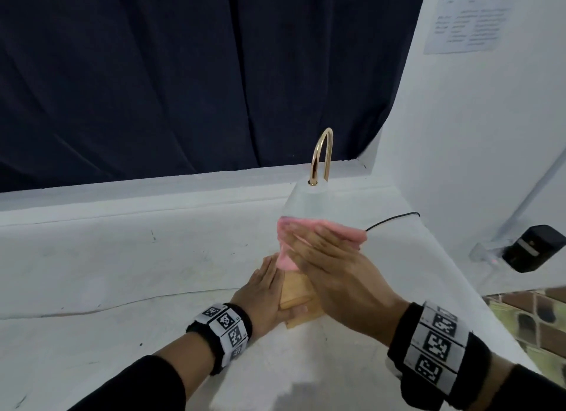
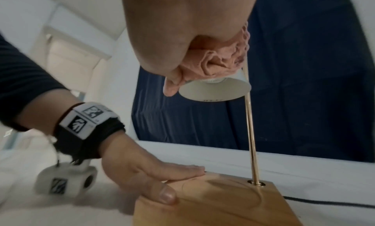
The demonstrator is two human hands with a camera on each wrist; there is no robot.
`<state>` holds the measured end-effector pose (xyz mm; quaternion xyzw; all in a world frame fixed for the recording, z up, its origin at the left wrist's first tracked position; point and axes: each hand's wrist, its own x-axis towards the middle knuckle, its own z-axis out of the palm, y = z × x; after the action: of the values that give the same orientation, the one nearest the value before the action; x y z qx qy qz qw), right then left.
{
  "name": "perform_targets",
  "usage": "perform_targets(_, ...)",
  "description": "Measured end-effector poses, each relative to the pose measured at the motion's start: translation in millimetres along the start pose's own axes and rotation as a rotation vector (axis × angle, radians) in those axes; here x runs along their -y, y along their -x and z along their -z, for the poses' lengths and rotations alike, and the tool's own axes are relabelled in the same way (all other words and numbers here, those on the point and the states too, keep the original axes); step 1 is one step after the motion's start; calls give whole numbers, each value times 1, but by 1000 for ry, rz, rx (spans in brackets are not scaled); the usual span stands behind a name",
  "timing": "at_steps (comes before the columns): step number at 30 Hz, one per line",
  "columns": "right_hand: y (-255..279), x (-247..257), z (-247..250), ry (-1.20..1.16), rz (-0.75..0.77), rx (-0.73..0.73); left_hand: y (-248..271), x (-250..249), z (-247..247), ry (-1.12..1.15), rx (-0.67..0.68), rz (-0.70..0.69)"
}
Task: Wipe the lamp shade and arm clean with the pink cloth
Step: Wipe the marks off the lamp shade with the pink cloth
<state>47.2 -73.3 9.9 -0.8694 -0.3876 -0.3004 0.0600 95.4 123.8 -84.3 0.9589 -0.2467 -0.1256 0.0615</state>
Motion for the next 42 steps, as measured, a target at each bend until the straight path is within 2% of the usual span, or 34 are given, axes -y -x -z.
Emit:
perform_targets(7, -36, 8, -3, -127, -320, -314, 1, -3, 1, -12, 65, 31)
perform_targets(10, -46, 14, -9, -179, -437, -383, 2, -2, 3, -11, 70, 7)
perform_targets(19, -14, 56, -46, -396, -850, -659, 2, -3, 4, -65, 67, -34)
perform_targets(24, -1, 59, -39, -564, -1071, -678, 1, -1, 3, -48, 60, -42)
perform_targets(27, 15, 54, -38, -693, -1335, -549, -1, -2, 3, -106, 81, -26)
perform_targets(28, 23, 54, -40, -732, -1419, -545, -2, -1, 2, -127, 94, -11)
perform_targets(31, 36, 54, -32, -817, -1541, -765, -4, -1, 0, -82, 93, 30)
perform_targets(33, 31, 50, -15, -805, -1474, -898, -2, -1, 0, -52, 75, 24)
perform_targets(35, 17, 45, 7, -756, -1248, -956, -1, -1, 1, -46, 80, 15)
perform_targets(36, 8, 42, 14, -688, -1104, -929, -1, -1, 2, -45, 92, 12)
perform_targets(37, -2, 40, 18, -604, -968, -855, -2, -1, 3, -49, 100, 8)
perform_targets(39, -22, 38, 13, -468, -788, -599, -2, 0, 3, -59, 102, -15)
perform_targets(41, -35, 40, -3, -395, -746, -402, -2, 3, 2, -77, 103, -63)
perform_targets(42, -37, 41, -12, -377, -744, -384, -3, 5, -1, -96, 105, -86)
